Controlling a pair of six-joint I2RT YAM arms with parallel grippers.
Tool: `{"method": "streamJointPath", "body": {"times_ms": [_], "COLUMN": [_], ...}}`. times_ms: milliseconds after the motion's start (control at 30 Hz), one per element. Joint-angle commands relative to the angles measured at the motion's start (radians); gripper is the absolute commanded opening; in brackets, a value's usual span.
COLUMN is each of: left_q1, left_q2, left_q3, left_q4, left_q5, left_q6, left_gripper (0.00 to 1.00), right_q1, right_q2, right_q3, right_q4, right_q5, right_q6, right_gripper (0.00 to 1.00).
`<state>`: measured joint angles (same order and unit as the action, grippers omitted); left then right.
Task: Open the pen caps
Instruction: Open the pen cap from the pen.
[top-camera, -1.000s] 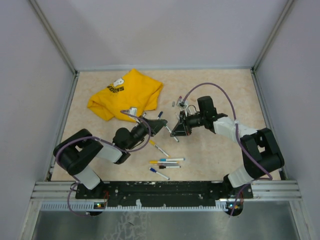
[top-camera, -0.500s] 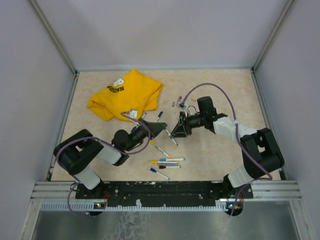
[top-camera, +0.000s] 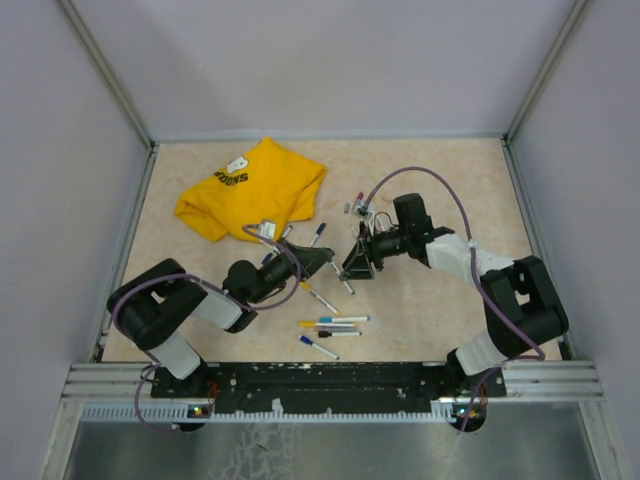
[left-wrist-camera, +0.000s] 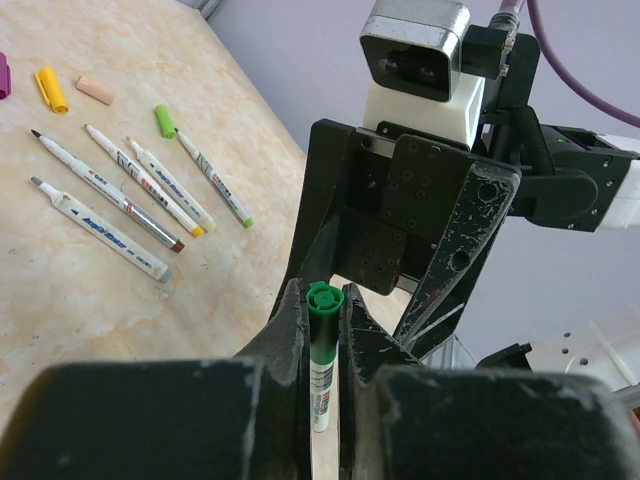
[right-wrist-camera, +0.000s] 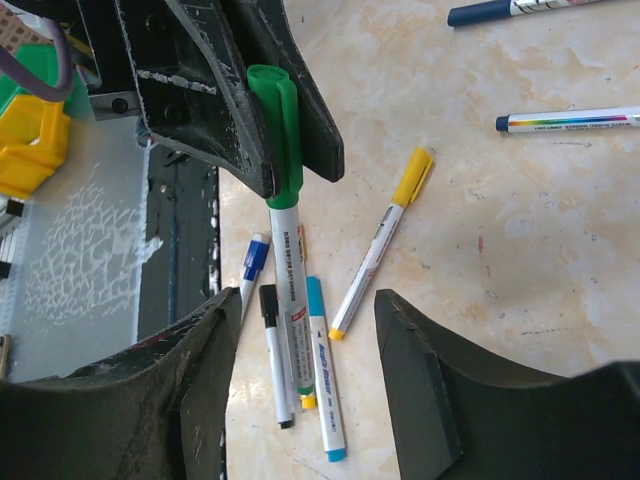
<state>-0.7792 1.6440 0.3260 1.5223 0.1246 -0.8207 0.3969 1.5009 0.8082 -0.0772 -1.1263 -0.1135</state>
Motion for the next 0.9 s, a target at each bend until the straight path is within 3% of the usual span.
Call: {"method": "streamJointPath", "body": {"times_ms": [0,867], "left_q1": [-0.005,-0.003], "left_q2": [-0.001,0.001], "left_q3": [-0.012,0.013], "left_q4": [0.229,0.237], "left_q5": [0.016,0.023], "left_q6": [0.016,0.014], "left_gripper": [0.00,0.00], "right_q1": [0.007,0.065], "right_q2": [-0.012,-0.013], "right_q3": [0.046,0.007], "right_q4": [0.015,0.112], "right_q5": [-0.015,0.061], "right_q6": [-0.010,0.051], "right_gripper": [0.57,0.54]}}
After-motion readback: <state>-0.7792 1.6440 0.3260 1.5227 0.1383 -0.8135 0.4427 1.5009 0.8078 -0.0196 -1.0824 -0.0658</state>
